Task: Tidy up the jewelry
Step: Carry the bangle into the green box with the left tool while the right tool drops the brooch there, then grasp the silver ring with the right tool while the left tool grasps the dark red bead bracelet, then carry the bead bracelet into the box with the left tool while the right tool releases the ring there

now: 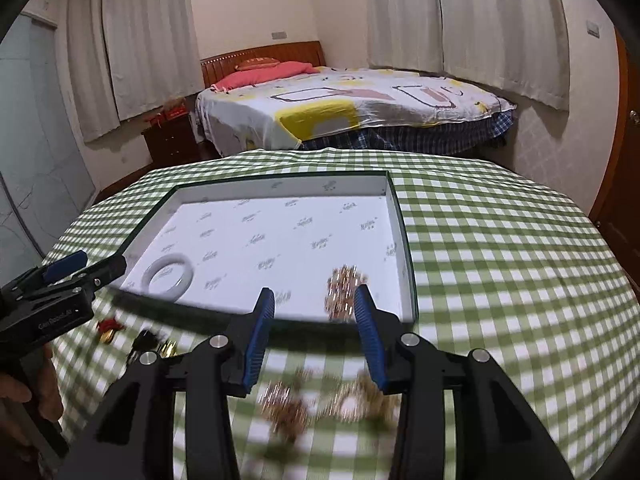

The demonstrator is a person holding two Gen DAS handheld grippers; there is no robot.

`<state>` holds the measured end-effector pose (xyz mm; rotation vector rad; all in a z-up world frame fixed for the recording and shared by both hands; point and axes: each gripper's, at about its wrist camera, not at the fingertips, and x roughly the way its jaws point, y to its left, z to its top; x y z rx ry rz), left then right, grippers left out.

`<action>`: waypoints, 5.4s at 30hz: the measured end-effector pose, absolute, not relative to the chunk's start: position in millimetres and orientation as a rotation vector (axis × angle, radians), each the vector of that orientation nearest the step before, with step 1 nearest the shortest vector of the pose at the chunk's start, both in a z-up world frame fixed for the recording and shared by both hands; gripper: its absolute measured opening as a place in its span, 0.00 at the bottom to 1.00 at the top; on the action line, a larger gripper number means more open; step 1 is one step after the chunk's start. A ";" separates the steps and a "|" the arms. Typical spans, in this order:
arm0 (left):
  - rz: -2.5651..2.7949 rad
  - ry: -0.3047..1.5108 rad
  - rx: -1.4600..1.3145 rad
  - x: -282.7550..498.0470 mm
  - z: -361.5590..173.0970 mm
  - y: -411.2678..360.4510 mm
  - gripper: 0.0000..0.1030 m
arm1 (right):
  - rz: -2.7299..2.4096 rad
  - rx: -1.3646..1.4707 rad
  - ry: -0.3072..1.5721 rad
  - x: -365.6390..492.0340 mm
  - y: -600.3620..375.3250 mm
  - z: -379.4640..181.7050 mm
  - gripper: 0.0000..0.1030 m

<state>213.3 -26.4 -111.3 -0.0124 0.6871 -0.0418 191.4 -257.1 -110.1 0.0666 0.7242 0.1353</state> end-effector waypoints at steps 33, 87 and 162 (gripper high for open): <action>0.018 0.751 -0.049 84.2 -134.9 10.3 0.78 | 0.253 0.011 0.861 100.0 -204.6 -164.8 0.28; -0.164 0.799 -0.004 92.7 -160.5 -66.0 0.20 | 0.145 0.112 0.805 96.1 -268.4 -158.2 0.20; -0.253 0.809 -0.063 287.1 -152.7 -93.5 0.47 | 0.251 0.099 0.856 281.7 -243.3 -152.1 0.29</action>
